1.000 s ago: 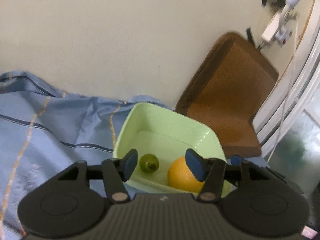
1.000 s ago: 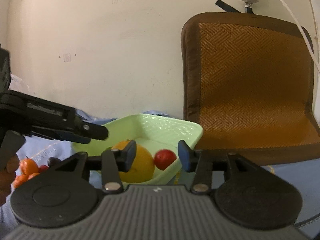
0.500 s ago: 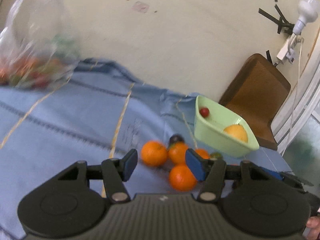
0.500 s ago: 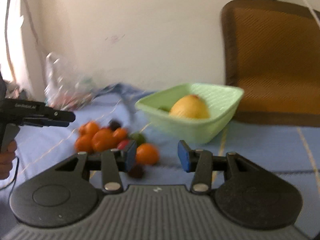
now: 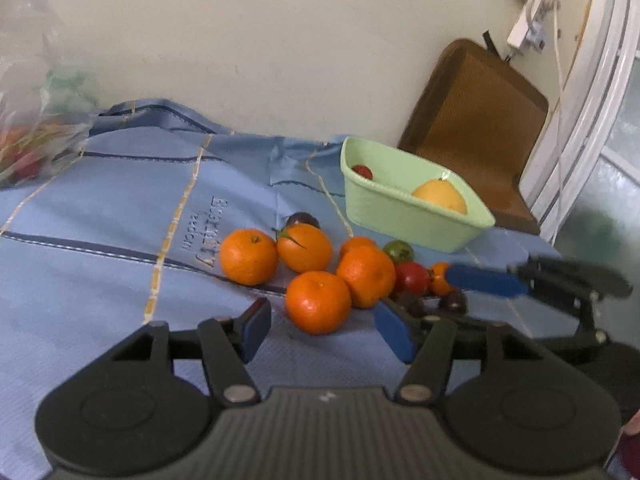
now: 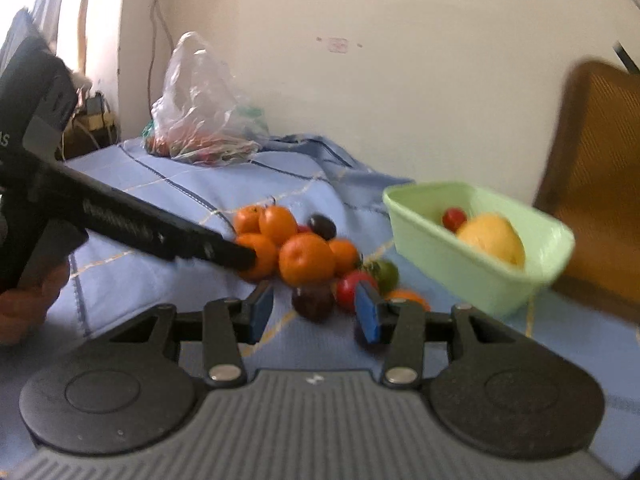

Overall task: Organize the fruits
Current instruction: 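Grasp a mandarin with the left tool while the right tool grasps another mandarin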

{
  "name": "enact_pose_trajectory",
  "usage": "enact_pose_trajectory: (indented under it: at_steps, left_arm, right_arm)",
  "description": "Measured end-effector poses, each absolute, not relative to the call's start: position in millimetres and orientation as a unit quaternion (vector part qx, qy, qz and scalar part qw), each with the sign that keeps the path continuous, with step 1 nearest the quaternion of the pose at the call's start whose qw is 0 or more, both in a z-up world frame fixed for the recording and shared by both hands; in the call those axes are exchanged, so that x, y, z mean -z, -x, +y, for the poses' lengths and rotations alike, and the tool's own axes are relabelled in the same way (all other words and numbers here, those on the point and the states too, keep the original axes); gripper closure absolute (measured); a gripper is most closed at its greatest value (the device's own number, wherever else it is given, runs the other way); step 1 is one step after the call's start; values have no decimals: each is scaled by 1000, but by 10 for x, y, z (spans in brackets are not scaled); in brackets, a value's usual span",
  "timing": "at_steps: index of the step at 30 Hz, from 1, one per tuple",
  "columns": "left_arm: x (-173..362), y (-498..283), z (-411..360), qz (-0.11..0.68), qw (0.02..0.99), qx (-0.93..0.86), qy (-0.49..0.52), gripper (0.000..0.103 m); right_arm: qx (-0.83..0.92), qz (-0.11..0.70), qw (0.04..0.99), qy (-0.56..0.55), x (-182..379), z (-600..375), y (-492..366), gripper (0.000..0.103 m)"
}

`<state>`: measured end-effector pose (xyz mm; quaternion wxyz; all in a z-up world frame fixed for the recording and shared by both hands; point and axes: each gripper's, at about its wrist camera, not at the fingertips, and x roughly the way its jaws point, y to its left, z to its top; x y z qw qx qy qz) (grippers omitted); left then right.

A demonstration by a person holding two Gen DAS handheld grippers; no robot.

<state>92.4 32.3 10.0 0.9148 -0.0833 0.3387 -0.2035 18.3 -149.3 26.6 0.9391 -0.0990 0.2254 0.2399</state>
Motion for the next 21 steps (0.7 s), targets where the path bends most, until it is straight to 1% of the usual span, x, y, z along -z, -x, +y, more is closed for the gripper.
enact_pose_trajectory:
  at_steps: [2,3,4,10,12,17,21]
  left_arm:
    - [-71,-958,337,342,913,202,92,50]
    - [-61,-967,350,342,913,201,96,59]
    - [-58,-973,381,342,911,205,104,64]
    - [-84,-897,505,344,909,200,125,64]
    - [-87,-836,541,344,909,199,129,64]
    - [-108,-620,559,342,903,225,134,64]
    - [-119,-444,426,345,890,268,127,64]
  right_arm:
    - [-241,217,937,128,-264,-1399,-251,55]
    - [-242,214,936,142,-258,-1364,-284,55]
    - [-244,211,934,154,-249,-1328,-312,55]
    - [-251,208,924,200,-157,-1126,-496,54]
    - [-242,209,923,215,-138,-1078,-528,59]
    - [-253,189,932,177,-264,-1255,-298,60]
    - [-270,201,932,137,-328,-1525,66,60]
